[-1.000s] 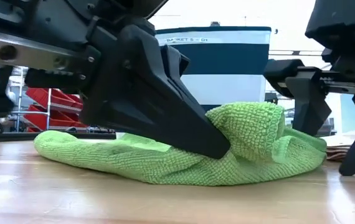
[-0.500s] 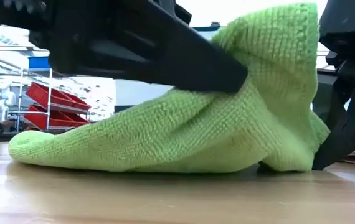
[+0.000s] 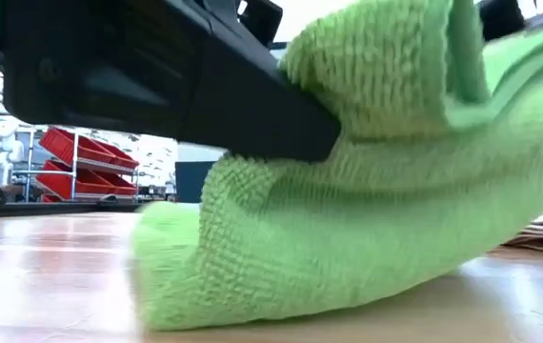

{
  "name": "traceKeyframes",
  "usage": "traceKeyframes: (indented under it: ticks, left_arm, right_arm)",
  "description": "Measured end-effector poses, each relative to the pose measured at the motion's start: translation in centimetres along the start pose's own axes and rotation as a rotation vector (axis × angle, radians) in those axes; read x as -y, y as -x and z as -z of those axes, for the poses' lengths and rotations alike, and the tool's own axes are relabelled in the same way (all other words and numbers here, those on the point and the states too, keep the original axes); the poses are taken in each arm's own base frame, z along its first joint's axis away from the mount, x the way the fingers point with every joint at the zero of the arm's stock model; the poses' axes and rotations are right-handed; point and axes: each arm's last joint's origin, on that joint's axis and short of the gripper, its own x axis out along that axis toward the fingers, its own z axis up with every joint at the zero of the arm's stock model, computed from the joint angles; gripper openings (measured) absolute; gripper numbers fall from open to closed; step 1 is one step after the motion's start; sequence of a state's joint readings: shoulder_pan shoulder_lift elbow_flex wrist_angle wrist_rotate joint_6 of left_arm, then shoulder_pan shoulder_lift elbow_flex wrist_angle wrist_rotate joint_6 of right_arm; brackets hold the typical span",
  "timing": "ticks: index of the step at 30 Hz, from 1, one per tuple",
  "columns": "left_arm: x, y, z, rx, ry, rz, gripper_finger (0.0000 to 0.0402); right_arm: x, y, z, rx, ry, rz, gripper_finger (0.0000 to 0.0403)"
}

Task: Fold towel
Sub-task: Fold the green towel

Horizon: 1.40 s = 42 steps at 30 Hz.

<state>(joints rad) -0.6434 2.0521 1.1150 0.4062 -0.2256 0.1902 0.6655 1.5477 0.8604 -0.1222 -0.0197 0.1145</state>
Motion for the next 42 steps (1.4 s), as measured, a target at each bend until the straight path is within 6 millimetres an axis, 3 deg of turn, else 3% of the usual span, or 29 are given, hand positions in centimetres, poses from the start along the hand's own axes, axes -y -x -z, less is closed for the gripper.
traceKeyframes:
  ticks: [7,16,20,25,28,34,42]
  left_arm:
    - [0.0,0.0,0.0,0.0,0.0,0.003,0.0003]
    - [0.8,0.2,0.1,-0.023,-0.007,0.029,0.0003]
    - [0.9,0.2,0.1,-0.022,-0.001,0.029,0.0003]
    - [0.8,0.2,0.1,-0.019,0.008,0.029,0.0003]
    - [0.9,0.2,0.0,-0.015,0.01,0.029,0.0003]
    - [1.0,0.2,-0.1,0.002,0.011,0.032,0.0003]
    - [1.3,0.3,-0.3,0.014,0.009,0.039,0.0003]
  right_arm:
    - [-0.7,-0.4,-0.4,0.042,-0.022,-0.127,0.0029]
    - [-1.1,-0.6,-0.4,0.015,-0.141,-0.267,0.018]
    - [-1.0,-0.1,-0.7,0.049,-0.114,-0.228,0.0214]
    - [0.7,0.0,-0.9,0.1,-0.045,0.1,0.0205]
    - [2.3,-0.2,-0.9,0.097,-0.011,0.206,0.0192]
    - [5.1,-1.5,-0.4,0.059,0.006,0.233,0.0167]
    - [7.2,-5.0,0.5,0.072,0.077,0.208,0.0151]
